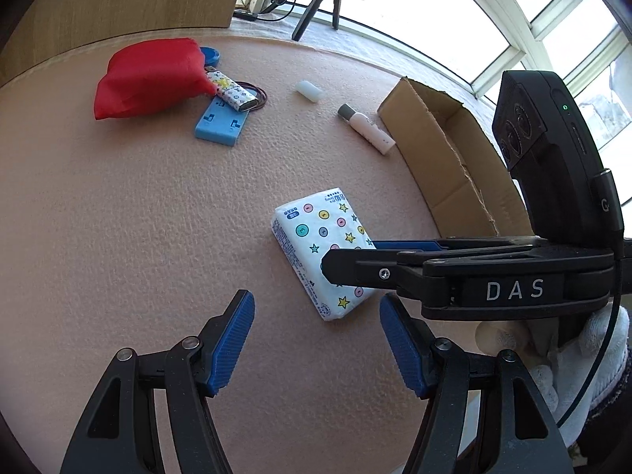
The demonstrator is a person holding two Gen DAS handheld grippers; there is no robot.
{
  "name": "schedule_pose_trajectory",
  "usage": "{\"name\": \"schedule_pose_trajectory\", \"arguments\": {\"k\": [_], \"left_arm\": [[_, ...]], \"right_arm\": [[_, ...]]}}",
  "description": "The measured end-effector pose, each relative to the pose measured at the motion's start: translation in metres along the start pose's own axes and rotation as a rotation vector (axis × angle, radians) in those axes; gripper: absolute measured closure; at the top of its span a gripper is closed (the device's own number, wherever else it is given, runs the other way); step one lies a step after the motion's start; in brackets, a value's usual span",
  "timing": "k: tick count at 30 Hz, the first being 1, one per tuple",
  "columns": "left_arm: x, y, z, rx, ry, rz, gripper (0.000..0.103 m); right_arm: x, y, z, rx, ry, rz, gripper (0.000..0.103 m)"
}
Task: Organize objects
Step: 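Lift the tissue pack with the right tool while the left tool comes alongside, then carry the tissue pack with the right tool and release it into the box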
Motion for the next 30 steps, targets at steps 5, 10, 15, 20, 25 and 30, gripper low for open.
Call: {"name": "schedule_pose_trajectory", "arguments": {"k": [5,10,15,20,25,30], "left_arm": [[0.004,0.009,0.003,-0.001,0.002,-0.016,0.034],[0.001,0.017,0.006,-0.004,-0.014,-0.036,0.039],[0.001,0.021,0.009,-0.002,-0.005,-0.037,0.046],[0.007,0.015,0.017,0.014,0.014,-0.029,0.047],[0.024,0.004,0.035,0.054,0.057,-0.027,0.047],[0.049,-0.002,0.058,0.09,0.11,-0.043,0.047]], "right_arm": [[-0.004,0.004,0.002,-0.004,-0.006,0.009,0.054],[-0.007,0.007,0.004,-0.005,-0.024,0.0,0.06],[-0.008,0.007,0.005,0.004,-0.024,0.002,0.063],[-0.009,-0.003,0.003,0.045,-0.025,-0.004,0.064],[-0.004,-0.027,0.004,0.111,-0.023,-0.003,0.064],[0.007,-0.059,0.007,0.186,-0.012,-0.012,0.064]]}}
Point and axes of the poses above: each gripper's, at about its wrist camera, not at the fingertips, and y roughly the way its jaws point, x to its right, z to its top, the point moved 1 cm from there along y, roughly the way its jaws point, and after that the axes turned 6 degrees about y, right-handed, at the moved point
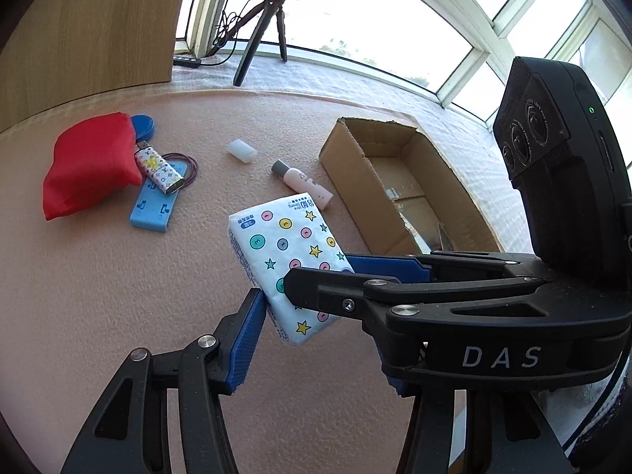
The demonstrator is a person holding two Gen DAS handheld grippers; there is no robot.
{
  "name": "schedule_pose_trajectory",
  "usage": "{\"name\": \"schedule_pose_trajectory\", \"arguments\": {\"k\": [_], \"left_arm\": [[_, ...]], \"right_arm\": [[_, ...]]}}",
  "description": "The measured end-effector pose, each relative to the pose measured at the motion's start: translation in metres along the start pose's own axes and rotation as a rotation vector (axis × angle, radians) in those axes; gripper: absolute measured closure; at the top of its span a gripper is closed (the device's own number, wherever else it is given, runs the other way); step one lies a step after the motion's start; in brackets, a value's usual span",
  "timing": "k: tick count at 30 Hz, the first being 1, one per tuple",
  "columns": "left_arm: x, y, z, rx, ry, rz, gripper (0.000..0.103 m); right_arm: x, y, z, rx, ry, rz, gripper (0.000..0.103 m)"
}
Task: Organize objects
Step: 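Carry the tissue pack with the right tool and release it into the box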
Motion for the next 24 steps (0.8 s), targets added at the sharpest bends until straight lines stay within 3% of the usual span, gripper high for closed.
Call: {"name": "schedule_pose_trajectory", "arguments": {"k": [12,24], "left_arm": [[0.063,0.029,0.044,0.032,0.082,-0.062,0.047],[0.116,0.069,0.067,0.025,0.137,-0.109,0.047]], "right_arm": [[0.05,-0.053,0.015,0.113,0.071,-0.045,0.064],[0.11,-0.082,0.025,0.171,0.149,-0.092,0.064]]}}
Point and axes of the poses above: each gripper's, at about its wrist camera, not at the fingertips, and y roughly the way its jaws point, x to its right, z to its top, the point moved 1 cm from there along y, roughly the way its jaws point, and after that the axes turned 6 degrees about y, right-handed, at the moved point
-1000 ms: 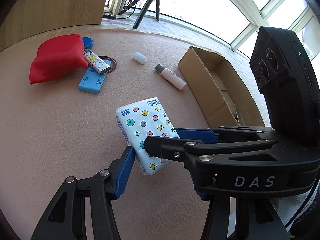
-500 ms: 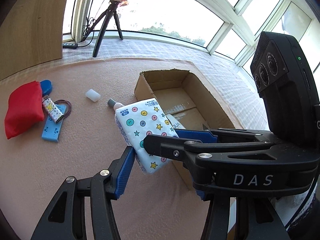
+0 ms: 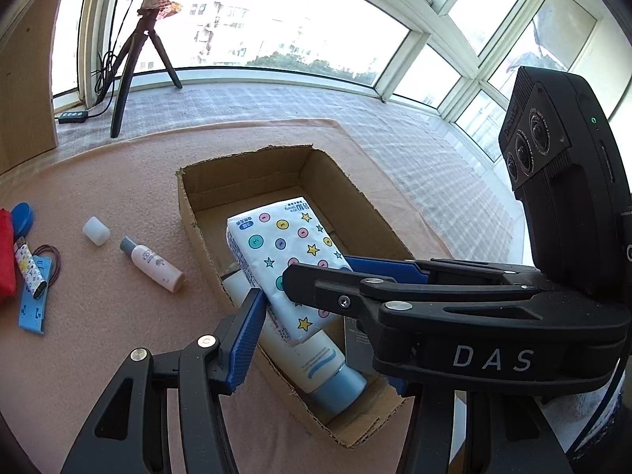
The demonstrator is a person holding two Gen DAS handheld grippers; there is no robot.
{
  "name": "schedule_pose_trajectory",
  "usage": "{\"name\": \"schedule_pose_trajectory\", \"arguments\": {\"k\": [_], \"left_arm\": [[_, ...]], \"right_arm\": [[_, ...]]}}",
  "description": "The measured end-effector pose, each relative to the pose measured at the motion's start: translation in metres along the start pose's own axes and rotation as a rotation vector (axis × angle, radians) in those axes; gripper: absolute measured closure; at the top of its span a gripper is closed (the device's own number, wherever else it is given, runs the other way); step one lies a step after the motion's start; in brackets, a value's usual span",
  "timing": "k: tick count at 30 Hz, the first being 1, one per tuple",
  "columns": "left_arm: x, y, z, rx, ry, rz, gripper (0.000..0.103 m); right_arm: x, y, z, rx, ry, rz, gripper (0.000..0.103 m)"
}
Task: Organize objects
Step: 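Carry the tissue pack with the right tool and release it into the box, then withdraw the right tool from the box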
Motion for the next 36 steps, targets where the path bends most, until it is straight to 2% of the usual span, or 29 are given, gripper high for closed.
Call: {"name": "schedule_pose_trajectory", "arguments": {"k": [10,12,13,14,16,26,36], "left_arm": [[0.021,0.03,0.01,-0.027,0.025,-0.022,0.045],[0.022,0.033,0.011,-0.036,0.024,-0.017,0.033],[0.023,0.033,0.01,-0.039,0.023,-0.01,0.023],[0.022,0.032,0.009,-0.035,0.026,-0.003,0.022],[0.022,0.031,0.008,-0.036,0.041,0.008,0.022],[0.002,0.013,0.0,-0.032,0.033,0.037,0.022],[-0.066,-0.032,-0.019,-0.018,-0.071,0.14,0.022]], "right_arm": [[0.032,-0.005,0.008,0.014,0.033,-0.035,0.064],[0.034,-0.006,0.008,0.023,0.027,-0.061,0.063],[0.035,-0.007,0.008,0.028,0.024,-0.083,0.057],[0.035,-0.008,0.008,0.036,0.018,-0.103,0.05],[0.035,-0.01,0.008,0.058,0.007,-0.127,0.044],[0.025,-0.009,0.005,0.055,0.029,-0.094,0.043],[-0.01,-0.008,-0.007,0.075,0.019,-0.079,0.043]]}}
Point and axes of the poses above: each gripper's, at about its wrist camera, not at the fingertips, and y roughly the way its jaws point, x to its right, z to its top, the point moved 1 cm from there along y, roughly the way its jaws point, and after that the axes turned 6 degrees about y, right-handed, at the moved point
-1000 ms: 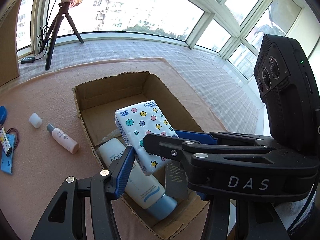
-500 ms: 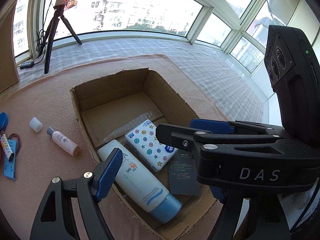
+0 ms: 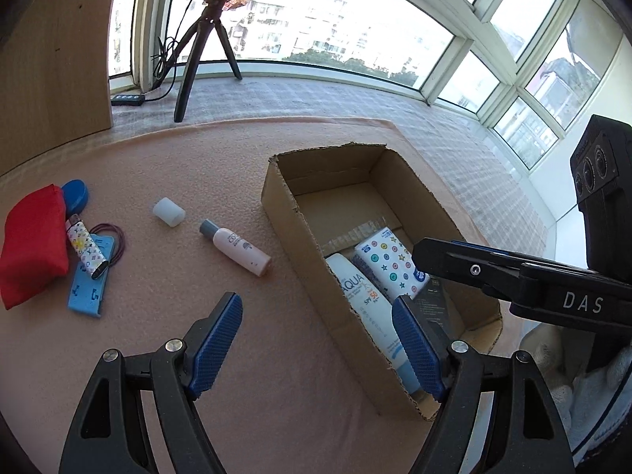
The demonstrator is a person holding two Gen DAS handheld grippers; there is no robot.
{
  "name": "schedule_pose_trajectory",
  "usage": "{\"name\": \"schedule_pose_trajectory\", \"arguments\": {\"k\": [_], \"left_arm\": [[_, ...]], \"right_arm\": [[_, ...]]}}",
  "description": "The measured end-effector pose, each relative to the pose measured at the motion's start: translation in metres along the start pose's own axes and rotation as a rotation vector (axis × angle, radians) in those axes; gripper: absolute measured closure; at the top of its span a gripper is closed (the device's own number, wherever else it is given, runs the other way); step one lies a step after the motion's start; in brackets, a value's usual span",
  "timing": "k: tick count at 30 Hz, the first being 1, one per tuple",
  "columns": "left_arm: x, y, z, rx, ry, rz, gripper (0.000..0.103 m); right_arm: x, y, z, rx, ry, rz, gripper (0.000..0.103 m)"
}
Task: Organize objects
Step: 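Withdraw the right tool from the box, then move the left tool to the red fabric pouch and close on it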
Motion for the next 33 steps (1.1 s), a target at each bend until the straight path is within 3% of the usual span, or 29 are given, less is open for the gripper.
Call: {"name": "schedule_pose_trajectory", "arguments": {"k": [10,19,25,33], "left_arm": [[-0.103,-0.049,-0.004,0.042,-0.139,0.127,0.022],[-0.196,-0.084,0.017,0.094,-0.26,0.231,0.022],[-0.241,-0.077,0.037,0.082,-0.303,0.291,0.022],[-0.268,-0.036,0.066,0.025,-0.314,0.318,0.022]], "right_arm": [[-0.064,0.001,-0.023,0.005,-0.099,0.006,0.043],[-0.1,-0.002,-0.038,-0.001,-0.128,0.026,0.043],[-0.107,0.003,-0.057,-0.035,-0.146,0.011,0.043],[-0.097,0.007,-0.075,-0.073,-0.123,-0.014,0.043]]}}
Point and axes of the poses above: each gripper's, at about its wrist camera, not at the fingertips, and y roughly the way its jaws point, x to its right, z to its top, the point moved 1 cm from there along y, roughly the way its jaws point, and after that the axes turned 6 degrees about y, right-handed, at the moved point
